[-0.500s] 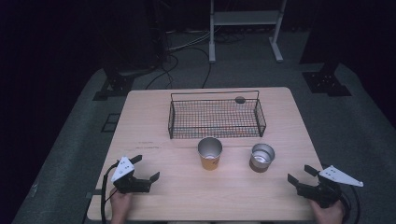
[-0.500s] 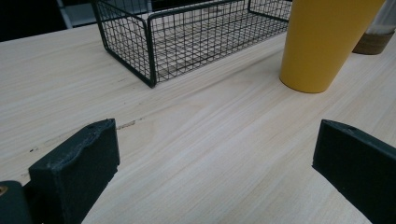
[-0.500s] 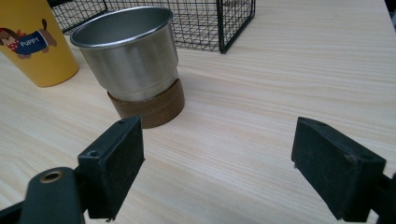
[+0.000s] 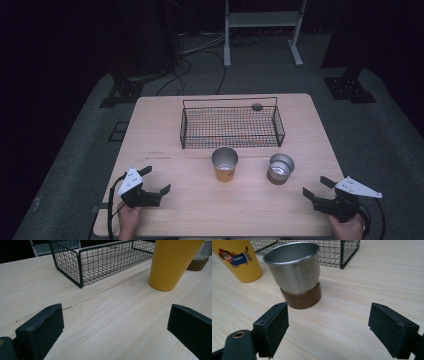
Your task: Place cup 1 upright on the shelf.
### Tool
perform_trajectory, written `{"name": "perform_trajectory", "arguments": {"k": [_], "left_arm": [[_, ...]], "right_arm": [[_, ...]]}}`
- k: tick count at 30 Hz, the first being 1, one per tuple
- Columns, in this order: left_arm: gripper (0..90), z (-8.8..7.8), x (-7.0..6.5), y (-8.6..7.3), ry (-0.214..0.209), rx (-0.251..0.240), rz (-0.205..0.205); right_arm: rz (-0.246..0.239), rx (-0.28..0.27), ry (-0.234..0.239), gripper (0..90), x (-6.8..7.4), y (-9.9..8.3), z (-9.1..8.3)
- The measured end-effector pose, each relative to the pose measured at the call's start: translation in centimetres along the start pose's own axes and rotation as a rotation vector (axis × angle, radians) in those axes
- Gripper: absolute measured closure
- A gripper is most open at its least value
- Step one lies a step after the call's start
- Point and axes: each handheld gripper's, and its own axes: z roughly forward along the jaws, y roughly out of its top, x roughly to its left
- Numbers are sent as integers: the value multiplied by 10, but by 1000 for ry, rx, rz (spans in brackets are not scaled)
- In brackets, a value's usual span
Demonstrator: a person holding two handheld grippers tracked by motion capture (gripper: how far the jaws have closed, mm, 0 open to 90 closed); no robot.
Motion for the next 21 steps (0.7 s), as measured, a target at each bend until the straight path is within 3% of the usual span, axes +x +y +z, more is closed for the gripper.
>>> {"name": "perform_trajectory", "arguments": {"k": [15,21], "left_arm": [[0,0,0,0,-6,-4,2],[0,-1,0,0,-5,-4,0]], "right_arm": [[-51,27,38,131,15,5,6],[-69,33,78,131,19,12,10]]}}
